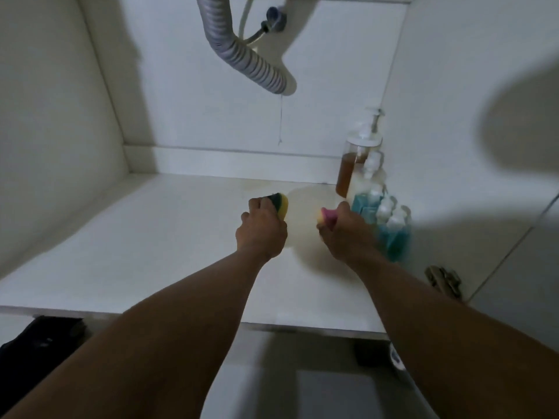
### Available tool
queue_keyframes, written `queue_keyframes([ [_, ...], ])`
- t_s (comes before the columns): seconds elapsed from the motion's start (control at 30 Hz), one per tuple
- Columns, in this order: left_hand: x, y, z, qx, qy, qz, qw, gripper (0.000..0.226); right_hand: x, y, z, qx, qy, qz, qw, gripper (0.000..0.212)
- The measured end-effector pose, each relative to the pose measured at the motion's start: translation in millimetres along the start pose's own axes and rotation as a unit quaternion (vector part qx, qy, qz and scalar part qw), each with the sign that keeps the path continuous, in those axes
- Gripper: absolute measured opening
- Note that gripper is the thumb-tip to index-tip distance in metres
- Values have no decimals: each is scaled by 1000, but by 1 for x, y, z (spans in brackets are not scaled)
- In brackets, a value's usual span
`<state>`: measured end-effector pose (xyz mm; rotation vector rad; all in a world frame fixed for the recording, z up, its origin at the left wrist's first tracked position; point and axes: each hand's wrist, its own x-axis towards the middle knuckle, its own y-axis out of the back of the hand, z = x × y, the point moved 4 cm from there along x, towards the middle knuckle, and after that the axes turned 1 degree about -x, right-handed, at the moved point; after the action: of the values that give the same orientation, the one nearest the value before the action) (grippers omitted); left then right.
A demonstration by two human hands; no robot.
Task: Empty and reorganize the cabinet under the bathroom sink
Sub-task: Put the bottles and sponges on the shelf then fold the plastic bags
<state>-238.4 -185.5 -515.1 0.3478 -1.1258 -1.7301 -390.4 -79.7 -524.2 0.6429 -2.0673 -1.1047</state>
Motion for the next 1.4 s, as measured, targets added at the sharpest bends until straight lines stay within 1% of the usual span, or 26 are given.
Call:
queue_keyframes([
  [0.1,28,-21,11,-1,-16,11,1000,30,20,-22,10,98,-85,-8,992,43],
  [0.2,56,-40,20,-32,-32,25,999,22,39,-37,24,179,-163,28,970,47],
  [0.27,71,-52,24,-65,-33,39,997,16,50,-46,27,203,-175,56,962,43],
  [0.37,90,-71,23,-106,-30,46,993,14,65,-62,25,233,-195,95,948,38],
  [0.53,119,-89,24,-134,-34,39,990,12,89,-74,18,205,-189,116,953,25],
  [0.63,136,-98,28,-126,-46,10,991,12,106,-81,16,174,-177,113,962,37],
  [0.67,140,-102,30,-115,-56,-3,992,14,112,-84,17,174,-170,115,963,38],
  [0.77,149,-112,34,-86,-87,-39,992,25,130,-94,20,73,-117,137,981,35],
  [0.87,160,-116,31,-78,-110,-79,988,40,139,-100,23,46,-76,129,988,39],
  [0.93,167,-119,25,-72,-122,-95,985,53,139,-97,21,42,-56,129,989,37],
  [1.0,171,-121,18,-81,-119,-79,986,62,136,-93,18,84,-43,117,989,32],
  [1.07,173,-120,12,-96,-107,-35,989,56,135,-93,21,172,-96,107,975,27],
  [1.1,174,-118,10,-96,-104,-14,990,48,135,-93,20,185,-118,103,970,27],
  [1.17,176,-117,10,-86,-102,6,991,28,136,-95,19,188,-141,96,967,30],
  [1.23,178,-118,12,-76,-110,-1,991,16,138,-96,21,179,-150,87,969,34],
  [1.4,174,-120,20,-70,-132,-12,989,21,142,-103,22,129,-134,69,980,49],
])
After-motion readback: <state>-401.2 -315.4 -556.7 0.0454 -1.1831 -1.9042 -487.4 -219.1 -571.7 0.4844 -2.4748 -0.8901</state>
